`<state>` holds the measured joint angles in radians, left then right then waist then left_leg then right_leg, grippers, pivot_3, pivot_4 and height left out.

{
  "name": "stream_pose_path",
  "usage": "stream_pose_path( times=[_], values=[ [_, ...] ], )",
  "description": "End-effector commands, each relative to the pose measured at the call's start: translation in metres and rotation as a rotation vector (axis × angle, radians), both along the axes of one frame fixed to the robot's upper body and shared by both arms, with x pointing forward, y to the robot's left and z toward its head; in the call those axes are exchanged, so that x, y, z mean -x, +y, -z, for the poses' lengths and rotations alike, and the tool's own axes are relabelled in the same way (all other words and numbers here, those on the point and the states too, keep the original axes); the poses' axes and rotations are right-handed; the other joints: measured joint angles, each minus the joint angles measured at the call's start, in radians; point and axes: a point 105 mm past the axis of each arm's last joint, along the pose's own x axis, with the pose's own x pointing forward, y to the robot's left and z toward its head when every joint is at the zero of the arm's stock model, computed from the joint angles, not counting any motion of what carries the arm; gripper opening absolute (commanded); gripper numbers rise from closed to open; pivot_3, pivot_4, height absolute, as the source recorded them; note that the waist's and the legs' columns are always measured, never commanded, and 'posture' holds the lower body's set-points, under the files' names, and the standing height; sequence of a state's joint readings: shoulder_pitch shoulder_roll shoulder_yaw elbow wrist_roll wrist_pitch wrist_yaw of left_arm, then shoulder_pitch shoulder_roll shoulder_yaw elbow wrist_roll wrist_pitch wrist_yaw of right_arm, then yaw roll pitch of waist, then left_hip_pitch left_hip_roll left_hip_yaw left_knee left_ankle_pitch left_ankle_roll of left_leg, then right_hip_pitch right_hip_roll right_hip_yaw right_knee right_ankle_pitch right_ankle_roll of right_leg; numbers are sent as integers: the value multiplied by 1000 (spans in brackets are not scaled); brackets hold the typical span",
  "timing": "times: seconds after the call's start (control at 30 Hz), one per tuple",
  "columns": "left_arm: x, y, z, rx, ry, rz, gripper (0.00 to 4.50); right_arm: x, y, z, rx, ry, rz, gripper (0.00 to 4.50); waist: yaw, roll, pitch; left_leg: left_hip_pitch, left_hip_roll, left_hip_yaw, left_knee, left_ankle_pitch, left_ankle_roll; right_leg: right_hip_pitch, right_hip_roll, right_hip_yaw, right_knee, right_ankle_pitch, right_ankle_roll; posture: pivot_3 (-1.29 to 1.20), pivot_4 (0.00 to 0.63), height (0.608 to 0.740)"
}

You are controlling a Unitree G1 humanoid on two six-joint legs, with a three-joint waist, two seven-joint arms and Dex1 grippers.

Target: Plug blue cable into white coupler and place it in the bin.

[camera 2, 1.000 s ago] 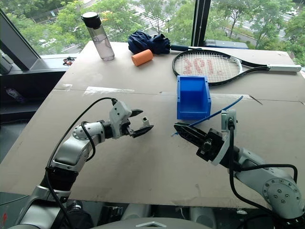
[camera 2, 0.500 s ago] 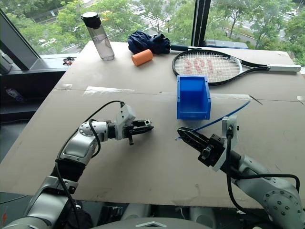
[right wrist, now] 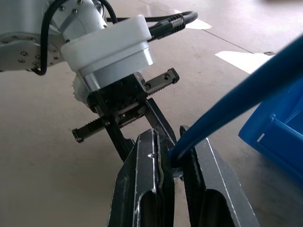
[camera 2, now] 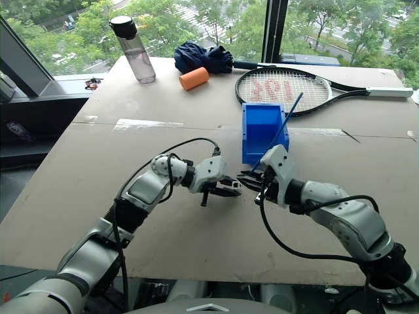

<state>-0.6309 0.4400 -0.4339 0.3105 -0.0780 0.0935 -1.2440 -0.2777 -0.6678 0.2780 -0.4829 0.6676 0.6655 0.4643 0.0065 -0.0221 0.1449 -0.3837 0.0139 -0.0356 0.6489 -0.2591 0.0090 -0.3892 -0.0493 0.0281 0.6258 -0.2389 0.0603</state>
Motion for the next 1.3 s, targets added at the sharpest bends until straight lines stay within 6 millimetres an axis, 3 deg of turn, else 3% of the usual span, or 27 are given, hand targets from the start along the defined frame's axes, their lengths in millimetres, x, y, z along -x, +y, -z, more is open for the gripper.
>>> stream_pose_path(
  times=[0.03, 0.37, 0.7, 1.07, 1.3],
  values=[
    [-1, -1, -1, -9, -13, 13, 553, -4, 8, -6, 12, -60, -42, 0, 0, 0, 0, 0, 0, 0, 0, 0, 0, 0, 0, 0, 0, 0, 0, 0, 150, 740],
    [1, -4, -1, -7, -15, 18, 553, -11, 18, 8, 80, -53, -144, 0, 2, 0, 0, 0, 0, -1, 1, 0, 0, 0, 0, 0, 1, 0, 1, 0, 150, 740],
    [1, -3, -3, -3, -17, 9, 553, 2, 5, 27, 229, -4, -287, 0, 3, 0, -1, 1, 0, -1, 1, 0, 0, 1, 0, -1, 1, 0, 1, 0, 150, 740],
    [0, -2, -1, -19, -32, 14, 553, -18, 15, 52, 372, 55, -311, 0, -13, 1, -2, 4, 0, -1, 1, 0, 0, 4, 0, -1, 2, 0, 1, 0, 150, 740],
    [-1, -5, -2, -4, -48, 4, 553, -15, 20, 58, 401, 94, -334, 0, -18, 1, -8, 5, 0, -2, 1, 0, 0, 4, 0, -1, 3, 0, 1, 0, 150, 740]
  ],
)
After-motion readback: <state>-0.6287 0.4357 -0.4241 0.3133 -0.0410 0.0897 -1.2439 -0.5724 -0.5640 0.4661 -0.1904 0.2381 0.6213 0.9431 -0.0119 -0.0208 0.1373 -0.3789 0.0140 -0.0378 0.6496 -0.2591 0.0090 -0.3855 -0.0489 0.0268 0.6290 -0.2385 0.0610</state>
